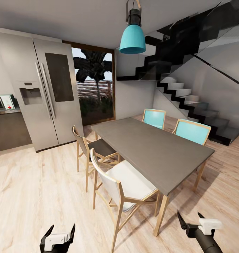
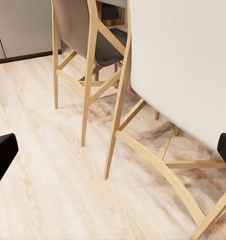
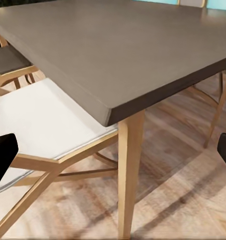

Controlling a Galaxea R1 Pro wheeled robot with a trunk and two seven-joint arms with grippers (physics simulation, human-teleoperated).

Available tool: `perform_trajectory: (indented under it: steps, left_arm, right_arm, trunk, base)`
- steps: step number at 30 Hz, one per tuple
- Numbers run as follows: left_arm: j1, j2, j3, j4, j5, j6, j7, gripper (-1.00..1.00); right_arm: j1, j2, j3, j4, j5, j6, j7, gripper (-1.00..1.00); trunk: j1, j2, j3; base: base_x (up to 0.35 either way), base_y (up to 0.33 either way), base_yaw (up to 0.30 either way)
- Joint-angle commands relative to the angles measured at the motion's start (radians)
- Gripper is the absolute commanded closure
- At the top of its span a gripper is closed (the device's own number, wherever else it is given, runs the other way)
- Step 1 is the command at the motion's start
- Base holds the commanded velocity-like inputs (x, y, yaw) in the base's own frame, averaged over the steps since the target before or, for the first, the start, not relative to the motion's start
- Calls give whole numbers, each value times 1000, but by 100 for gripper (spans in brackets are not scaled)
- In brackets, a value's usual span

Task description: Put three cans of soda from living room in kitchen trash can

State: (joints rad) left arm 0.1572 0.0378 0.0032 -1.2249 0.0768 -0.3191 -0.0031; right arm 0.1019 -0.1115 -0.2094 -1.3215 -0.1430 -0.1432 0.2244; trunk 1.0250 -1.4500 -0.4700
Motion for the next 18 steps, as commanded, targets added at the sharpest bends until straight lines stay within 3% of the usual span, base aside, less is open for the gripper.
perform_trajectory:
  steps: [1, 13, 18]
  left_arm:
    - [0, 0, 0, 0, -1, 0, 0, -100]
    - [-2, -1, 1, 16, -8, 0, 0, -100]
    - [-2, -1, 1, 25, -7, 0, -1, -100]
  right_arm:
    - [0, -1, 0, 8, 0, -1, -1, -100]
    - [-1, 1, 1, 18, 0, -2, 0, -100]
    - [-1, 2, 1, 18, 0, -2, 0, -100]
  trunk:
    - [0, 0, 0]
    - [0, 0, 0]
    - [0, 0, 0]
  base:
    - [0, 0, 0]
    - [0, 2, 0]
    - [0, 121, 0]
